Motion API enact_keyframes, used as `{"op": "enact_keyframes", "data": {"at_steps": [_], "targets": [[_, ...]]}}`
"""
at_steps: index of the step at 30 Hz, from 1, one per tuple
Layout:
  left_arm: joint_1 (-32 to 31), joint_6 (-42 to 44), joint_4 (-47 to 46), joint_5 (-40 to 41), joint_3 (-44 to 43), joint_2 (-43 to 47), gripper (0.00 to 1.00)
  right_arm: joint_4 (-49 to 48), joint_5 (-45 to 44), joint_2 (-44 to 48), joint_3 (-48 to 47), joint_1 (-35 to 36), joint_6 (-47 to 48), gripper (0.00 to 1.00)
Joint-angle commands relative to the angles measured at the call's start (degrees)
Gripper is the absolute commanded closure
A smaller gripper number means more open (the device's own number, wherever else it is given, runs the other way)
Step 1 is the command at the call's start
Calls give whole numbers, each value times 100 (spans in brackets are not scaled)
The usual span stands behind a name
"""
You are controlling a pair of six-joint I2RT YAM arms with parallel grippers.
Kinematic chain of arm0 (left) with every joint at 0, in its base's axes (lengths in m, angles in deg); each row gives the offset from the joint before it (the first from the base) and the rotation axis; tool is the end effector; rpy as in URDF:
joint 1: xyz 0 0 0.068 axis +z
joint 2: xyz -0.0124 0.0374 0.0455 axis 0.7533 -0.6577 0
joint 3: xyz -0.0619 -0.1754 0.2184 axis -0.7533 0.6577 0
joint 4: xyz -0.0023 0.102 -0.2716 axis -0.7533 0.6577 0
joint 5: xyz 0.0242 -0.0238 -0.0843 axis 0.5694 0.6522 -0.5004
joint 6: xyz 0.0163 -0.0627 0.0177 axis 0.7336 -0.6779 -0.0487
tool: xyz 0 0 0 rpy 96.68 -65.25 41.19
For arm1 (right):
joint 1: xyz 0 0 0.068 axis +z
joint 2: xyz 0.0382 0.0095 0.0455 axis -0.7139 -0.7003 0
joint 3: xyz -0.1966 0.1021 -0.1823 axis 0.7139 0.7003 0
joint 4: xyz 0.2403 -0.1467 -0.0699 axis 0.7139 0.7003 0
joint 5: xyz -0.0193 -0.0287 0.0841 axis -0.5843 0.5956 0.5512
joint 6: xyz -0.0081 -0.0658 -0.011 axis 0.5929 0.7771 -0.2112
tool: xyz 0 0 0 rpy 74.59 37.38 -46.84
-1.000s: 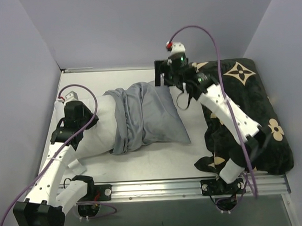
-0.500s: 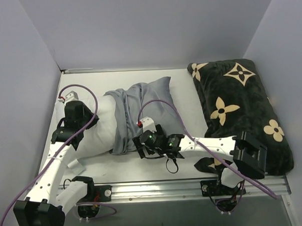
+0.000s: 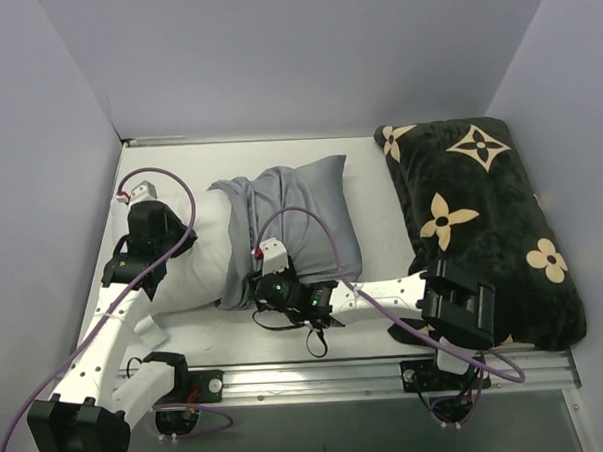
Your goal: Remove the pillowcase from the pillow
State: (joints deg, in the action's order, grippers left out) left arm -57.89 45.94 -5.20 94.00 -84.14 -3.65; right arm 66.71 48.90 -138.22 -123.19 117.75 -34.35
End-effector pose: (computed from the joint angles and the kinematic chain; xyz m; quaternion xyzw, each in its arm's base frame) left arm 0.2448 -0.0319 0.3001 -0.2538 0.8458 -0.1371 0.4488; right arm 0.1485 0.3845 0.1995 -0.1796 0.8114 0.2859 0.4771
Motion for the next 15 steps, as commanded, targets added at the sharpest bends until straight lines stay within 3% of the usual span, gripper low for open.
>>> {"op": "enact_keyframes", "data": {"at_steps": [1, 2, 4, 6, 10, 12, 13, 15], "targets": [[31, 141, -79, -116, -92, -44, 100, -57, -335, -172, -322, 30, -311, 56], [31, 185, -52, -116, -136, -70, 100, 75, -440, -102, -366, 83, -277, 89], [32, 360, -26, -177, -268, -122, 100, 689, -677, 302, -524, 249, -119, 100], [31, 492, 114, -151, -558, -263, 100, 1224, -986, 949, -866, 346, 311, 100], [5, 703, 220, -3, -953, -439, 97, 2113, -224, 1823, -2051, 373, 970, 100], [-30, 834, 334, 60, -1199, -544, 83, 2683, 40, 1798, -3216, 382, 1330, 100], [-56, 888, 378, 77, -1305, -571, 64, 2799, 86, 1737, -3615, 356, 1462, 100], [-126, 984, 510, 104, -1559, -606, 49, 3289, 269, 1386, -4736, 111, 1587, 100]]}}
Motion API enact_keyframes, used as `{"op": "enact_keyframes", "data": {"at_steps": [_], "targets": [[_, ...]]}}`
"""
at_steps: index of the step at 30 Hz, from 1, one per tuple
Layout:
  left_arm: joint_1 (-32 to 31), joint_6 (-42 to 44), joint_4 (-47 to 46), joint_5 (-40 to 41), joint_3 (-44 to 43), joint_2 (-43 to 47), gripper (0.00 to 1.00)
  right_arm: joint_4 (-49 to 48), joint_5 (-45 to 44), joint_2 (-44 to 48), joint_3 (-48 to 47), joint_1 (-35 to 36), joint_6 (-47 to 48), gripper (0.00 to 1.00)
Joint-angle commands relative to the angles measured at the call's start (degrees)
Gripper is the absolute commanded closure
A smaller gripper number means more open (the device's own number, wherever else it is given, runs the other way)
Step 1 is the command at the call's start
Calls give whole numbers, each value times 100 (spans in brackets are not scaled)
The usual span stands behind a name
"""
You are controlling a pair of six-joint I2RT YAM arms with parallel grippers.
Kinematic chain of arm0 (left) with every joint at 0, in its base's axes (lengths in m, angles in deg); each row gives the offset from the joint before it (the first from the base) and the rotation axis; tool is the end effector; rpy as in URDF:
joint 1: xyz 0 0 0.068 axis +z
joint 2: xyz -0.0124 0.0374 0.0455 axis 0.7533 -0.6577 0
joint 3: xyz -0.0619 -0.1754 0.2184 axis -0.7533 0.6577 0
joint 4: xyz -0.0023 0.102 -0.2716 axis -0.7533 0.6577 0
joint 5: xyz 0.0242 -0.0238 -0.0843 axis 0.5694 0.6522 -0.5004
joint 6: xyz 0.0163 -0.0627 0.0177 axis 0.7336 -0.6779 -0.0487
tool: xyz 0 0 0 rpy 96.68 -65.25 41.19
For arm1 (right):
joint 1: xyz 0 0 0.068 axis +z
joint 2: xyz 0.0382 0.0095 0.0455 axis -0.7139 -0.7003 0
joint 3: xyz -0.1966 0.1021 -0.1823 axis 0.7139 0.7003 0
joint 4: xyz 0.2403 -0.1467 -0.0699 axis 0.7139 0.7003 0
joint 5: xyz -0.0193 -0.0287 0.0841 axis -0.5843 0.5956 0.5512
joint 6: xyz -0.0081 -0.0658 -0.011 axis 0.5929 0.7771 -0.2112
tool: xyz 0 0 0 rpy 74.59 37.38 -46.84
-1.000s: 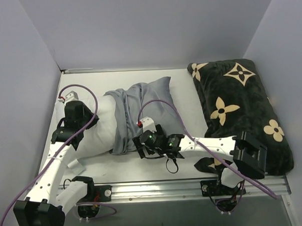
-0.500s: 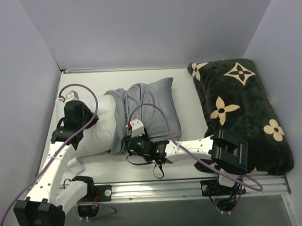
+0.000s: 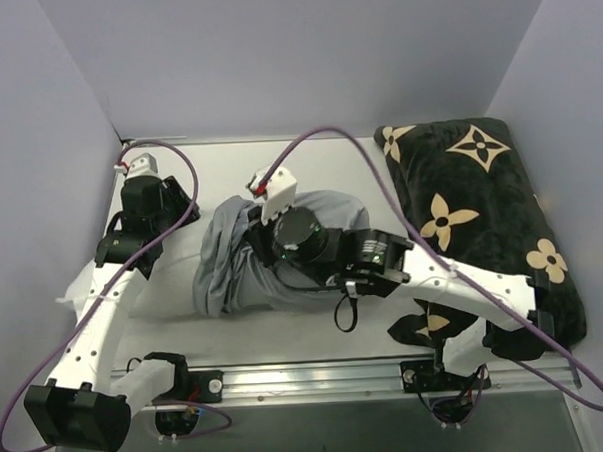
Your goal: Remove the pillowcase from the pillow
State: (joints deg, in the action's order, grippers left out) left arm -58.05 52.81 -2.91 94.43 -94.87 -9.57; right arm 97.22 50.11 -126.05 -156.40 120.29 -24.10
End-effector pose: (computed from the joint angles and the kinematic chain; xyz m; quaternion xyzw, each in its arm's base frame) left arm 0.2684 -0.0360 0.3434 -0.2023 0.8487 -0.1148 0.4749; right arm 0.1241 0.3683 0.4467 -0.2200 0.7298 0.3466 0.5467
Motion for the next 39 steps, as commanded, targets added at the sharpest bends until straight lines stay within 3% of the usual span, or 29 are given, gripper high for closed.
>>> {"op": "enact_keyframes", "data": {"at_steps": [1, 3, 5, 9, 11, 16, 21, 22, 24, 25, 27, 28, 29, 34, 36, 37, 38, 39], "targets": [[-120, 333, 316, 51, -557, 4, 41, 442, 403, 19, -1745, -405, 457, 100], [-120, 377, 377, 78, -706, 118, 36, 654, 1374, -367, -2082, -1368, 89, 100], [-138, 404, 465, 78, -1005, 214, 33, 672, 1801, -640, -2092, -1925, -307, 100], [-146, 430, 579, 95, -1392, 346, 30, 234, 2900, -1501, -1504, -3225, -860, 100], [-146, 387, 571, 113, -1507, 390, 29, 128, 3419, -2123, -1459, -3562, -1195, 100], [-146, 141, 562, -168, -1393, 425, 28, 57, 3454, -3303, -1792, -4115, -1704, 100], [-234, -536, 387, 86, -323, 794, 27, 57, 4000, -3973, -2381, -4529, -2111, 98], [-234, -580, 212, 17, -155, 882, 27, 74, 3965, -3912, -2347, -4521, -2058, 87], [-261, -729, -26, -281, 300, 892, 26, 74, 3808, -3640, -2146, -4468, -1830, 77], [-287, -773, -227, -570, 408, 805, 25, 83, 3772, -3560, -2092, -4433, -1716, 65], [-567, -853, -220, -573, 523, 603, 23, 127, 3597, -3253, -1891, -4345, -1557, 56], [-682, -870, -194, -503, 567, 384, 14, 145, 3561, -3156, -1820, -4328, -1426, 47], [-770, -957, -168, -337, 593, 295, 6, 171, 3534, -3007, -1776, -4319, -1372, 43], [-876, -1266, -772, -247, 1225, -285, 3, 434, 3447, -2883, -1810, -4249, -1039, 31], [-876, -1353, -975, -265, 1401, -417, 10, 627, 3210, -2690, -1819, -4091, -845, 28], [-867, -1363, -1202, -274, 1489, -505, 20, 698, 3070, -2629, -1819, -4047, -740, 26], [-815, -1380, -1274, -300, 1603, -541, 34, 820, 2999, -2437, -1750, -3985, -591, 25], [-788, -1380, -1336, -326, 1630, -602, 56, 865, 2911, -2322, -1671, -3933, -503, 24]]}}
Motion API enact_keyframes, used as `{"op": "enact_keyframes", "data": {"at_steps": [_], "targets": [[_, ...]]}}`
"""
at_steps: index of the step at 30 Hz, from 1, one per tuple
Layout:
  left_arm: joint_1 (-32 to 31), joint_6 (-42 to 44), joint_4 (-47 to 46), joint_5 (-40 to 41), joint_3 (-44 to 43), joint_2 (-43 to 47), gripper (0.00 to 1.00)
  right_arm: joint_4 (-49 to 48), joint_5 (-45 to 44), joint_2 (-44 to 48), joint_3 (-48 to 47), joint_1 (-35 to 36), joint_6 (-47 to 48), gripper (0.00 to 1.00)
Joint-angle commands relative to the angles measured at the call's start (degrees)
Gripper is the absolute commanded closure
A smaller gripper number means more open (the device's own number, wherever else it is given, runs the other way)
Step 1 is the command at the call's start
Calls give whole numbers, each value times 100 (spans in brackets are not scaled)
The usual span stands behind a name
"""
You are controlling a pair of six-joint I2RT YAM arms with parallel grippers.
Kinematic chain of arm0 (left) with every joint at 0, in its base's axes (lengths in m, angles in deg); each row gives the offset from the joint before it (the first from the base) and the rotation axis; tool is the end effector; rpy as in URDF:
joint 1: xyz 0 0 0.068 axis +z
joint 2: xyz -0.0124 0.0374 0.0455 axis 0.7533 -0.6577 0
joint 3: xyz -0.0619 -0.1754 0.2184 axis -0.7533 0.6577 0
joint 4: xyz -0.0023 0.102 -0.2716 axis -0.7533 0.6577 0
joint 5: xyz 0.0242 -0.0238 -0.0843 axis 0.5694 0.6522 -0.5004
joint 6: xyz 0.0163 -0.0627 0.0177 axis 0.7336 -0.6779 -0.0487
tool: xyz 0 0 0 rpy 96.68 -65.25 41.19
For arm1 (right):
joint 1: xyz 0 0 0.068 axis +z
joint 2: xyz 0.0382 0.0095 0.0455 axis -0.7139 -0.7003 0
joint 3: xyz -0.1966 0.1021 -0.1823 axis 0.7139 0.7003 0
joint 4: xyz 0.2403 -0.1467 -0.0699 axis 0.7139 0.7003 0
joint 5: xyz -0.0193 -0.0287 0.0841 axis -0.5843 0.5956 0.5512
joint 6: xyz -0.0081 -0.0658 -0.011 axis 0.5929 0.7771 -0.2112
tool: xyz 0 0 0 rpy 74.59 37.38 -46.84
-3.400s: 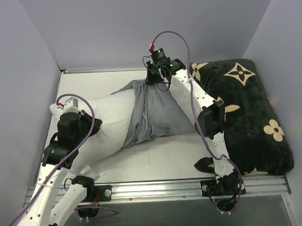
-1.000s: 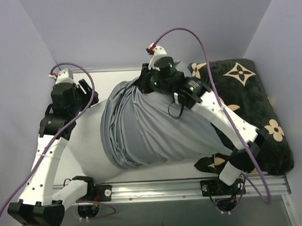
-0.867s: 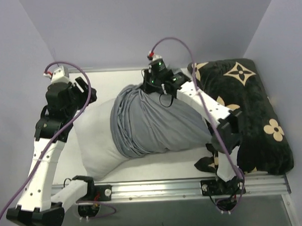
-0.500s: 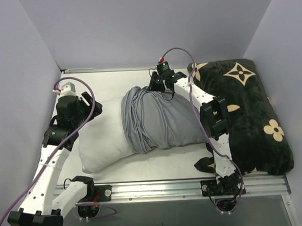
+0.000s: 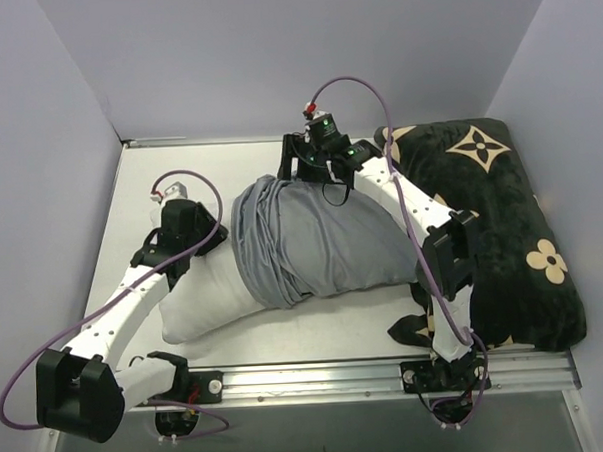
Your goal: Remove the pillowcase from the pillow
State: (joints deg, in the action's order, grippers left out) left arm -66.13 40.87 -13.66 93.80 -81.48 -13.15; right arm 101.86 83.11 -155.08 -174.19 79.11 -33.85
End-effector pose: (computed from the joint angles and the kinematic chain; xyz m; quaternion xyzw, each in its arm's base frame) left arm 0.2711 -0.0772 0.2568 -0.2311 0.8674 -0.1742 0.4048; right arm 0.4368 0.2985 0.3348 -0.0637 0.8454 0.3258 0.4185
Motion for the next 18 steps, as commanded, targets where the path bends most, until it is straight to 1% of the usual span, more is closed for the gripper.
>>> {"op": "enact_keyframes", "data": {"at_steps": [1, 2, 3, 4, 8, 10, 12, 14, 17, 18], "targets": [[47, -169, -348, -298, 308, -314, 65, 437, -521, 843, 240, 342, 534, 23], [117, -143, -358, -316, 317, -341, 85, 463, -1035, 1003, 485, 431, 717, 22], [178, -160, -297, -272, 300, -350, 100, 472, -1267, 1152, 661, 510, 780, 21], [214, -143, -305, -263, 300, -332, 100, 472, -1461, 1406, 811, 572, 807, 19], [495, 15, -244, -237, 291, -139, 100, 552, -2033, 1944, 1593, 468, 851, 17], [583, 77, -165, -193, 221, -43, 100, 552, -2008, 2023, 1901, 415, 921, 17], [670, 130, -121, -210, 151, -7, 100, 543, -1824, 1971, 1964, 406, 956, 19], [688, 173, -94, -245, 106, 46, 100, 560, -1735, 1787, 1929, 441, 1009, 25], [715, 244, -24, -193, -8, 142, 100, 701, -1770, 1567, 1718, 458, 1114, 42], [724, 261, 11, -167, -43, 169, 100, 727, -1848, 1541, 1674, 441, 1132, 64]]}}
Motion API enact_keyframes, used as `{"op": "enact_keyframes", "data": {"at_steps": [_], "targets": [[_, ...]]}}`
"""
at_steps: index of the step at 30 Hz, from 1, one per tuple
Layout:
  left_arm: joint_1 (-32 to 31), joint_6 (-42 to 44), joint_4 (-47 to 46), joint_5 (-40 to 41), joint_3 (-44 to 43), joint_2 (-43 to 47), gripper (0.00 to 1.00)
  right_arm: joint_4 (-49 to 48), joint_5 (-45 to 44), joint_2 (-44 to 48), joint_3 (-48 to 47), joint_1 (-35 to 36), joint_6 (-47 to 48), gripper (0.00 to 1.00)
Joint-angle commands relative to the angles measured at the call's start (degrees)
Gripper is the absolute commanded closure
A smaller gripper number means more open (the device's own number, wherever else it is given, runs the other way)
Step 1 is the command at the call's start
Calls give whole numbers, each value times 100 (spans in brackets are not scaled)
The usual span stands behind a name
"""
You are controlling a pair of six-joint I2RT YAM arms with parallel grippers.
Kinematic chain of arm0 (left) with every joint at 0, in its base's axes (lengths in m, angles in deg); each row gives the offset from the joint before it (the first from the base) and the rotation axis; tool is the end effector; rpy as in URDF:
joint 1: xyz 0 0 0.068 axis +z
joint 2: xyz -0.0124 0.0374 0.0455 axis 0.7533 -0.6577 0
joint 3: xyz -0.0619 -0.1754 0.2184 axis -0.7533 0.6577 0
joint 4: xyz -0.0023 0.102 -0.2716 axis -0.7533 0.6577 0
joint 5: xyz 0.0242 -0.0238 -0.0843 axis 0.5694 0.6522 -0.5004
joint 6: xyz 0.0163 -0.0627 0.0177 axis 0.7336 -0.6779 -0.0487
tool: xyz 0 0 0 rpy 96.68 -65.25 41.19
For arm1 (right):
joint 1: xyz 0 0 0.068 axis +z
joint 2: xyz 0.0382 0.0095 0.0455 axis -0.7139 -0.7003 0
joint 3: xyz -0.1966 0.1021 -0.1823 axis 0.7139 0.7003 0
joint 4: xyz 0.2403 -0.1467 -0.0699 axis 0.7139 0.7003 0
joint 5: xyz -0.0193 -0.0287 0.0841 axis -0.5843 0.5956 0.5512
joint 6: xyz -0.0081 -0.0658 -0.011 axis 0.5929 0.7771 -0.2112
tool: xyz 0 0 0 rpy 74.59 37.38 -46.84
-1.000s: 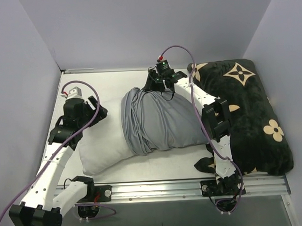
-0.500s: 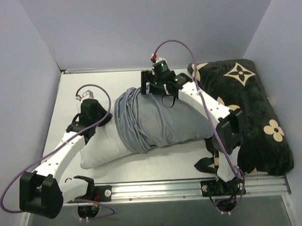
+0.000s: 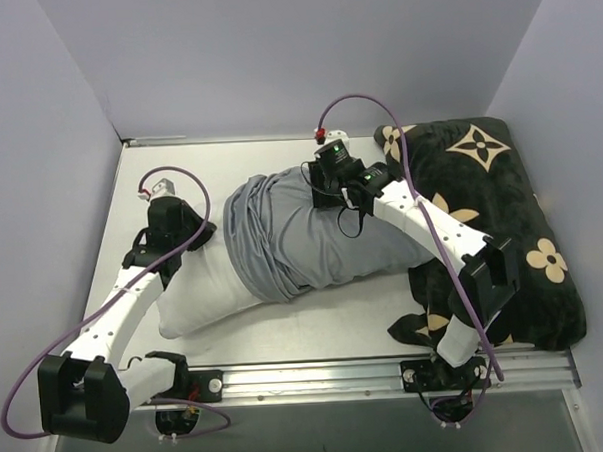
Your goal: Remove the pillowcase from the pillow
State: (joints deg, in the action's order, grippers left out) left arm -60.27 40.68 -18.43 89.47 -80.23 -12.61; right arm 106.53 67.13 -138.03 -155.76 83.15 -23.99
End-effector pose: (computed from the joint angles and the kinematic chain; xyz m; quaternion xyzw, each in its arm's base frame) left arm 0.2795 -0.0537 0.2593 -0.2573 0.8443 -0.1993 0.4256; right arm 0.3560 0.2645 0.3386 -0.1000 0.8684 0.1768 0.4524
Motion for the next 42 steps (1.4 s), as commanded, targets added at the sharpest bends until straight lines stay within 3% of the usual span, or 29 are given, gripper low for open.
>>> {"op": "enact_keyframes", "data": {"at_steps": [1, 3, 4, 10, 11, 15, 24, 28, 32, 34, 38, 41, 42], "targets": [[190, 307, 566, 275, -255, 175, 100, 373, -373, -173, -290, 10, 155, 73], [217, 378, 637, 354, -343, 263, 100, 444, -410, -147, -353, -199, 155, 94], [269, 404, 707, 371, -396, 281, 100, 522, -462, -104, -388, -297, 155, 99], [1033, 632, 997, 215, -756, 536, 100, 918, -876, 160, -704, -1481, 24, 100], [1565, 650, 1015, 92, -774, 580, 100, 945, -771, 195, -774, -1676, -11, 100], [2491, 799, 1094, -191, -896, 686, 100, 1112, -455, 345, -1090, -2397, -196, 100], [2889, 1107, 1296, 319, -1196, 317, 100, 1498, 424, 565, -1750, -3953, -530, 100], [2854, 1020, 1104, 47, -1135, 246, 100, 1534, 707, 609, -1839, -3639, -399, 100], [2635, 1107, 1033, 38, -1091, 115, 100, 1490, 233, 670, -1217, -2515, -47, 100], [2625, 1142, 1007, -32, -1082, 44, 100, 1227, 232, 732, -865, -1919, 67, 95], [2520, 1160, 945, -85, -1056, -18, 100, 1095, 355, 644, -171, -1449, 243, 45], [2502, 1160, 884, -77, -968, -18, 100, 875, 539, 837, 260, -1212, 278, 26], [2493, 1151, 875, -68, -933, -18, 100, 736, 766, 1003, 593, -1177, 270, 24]]}}
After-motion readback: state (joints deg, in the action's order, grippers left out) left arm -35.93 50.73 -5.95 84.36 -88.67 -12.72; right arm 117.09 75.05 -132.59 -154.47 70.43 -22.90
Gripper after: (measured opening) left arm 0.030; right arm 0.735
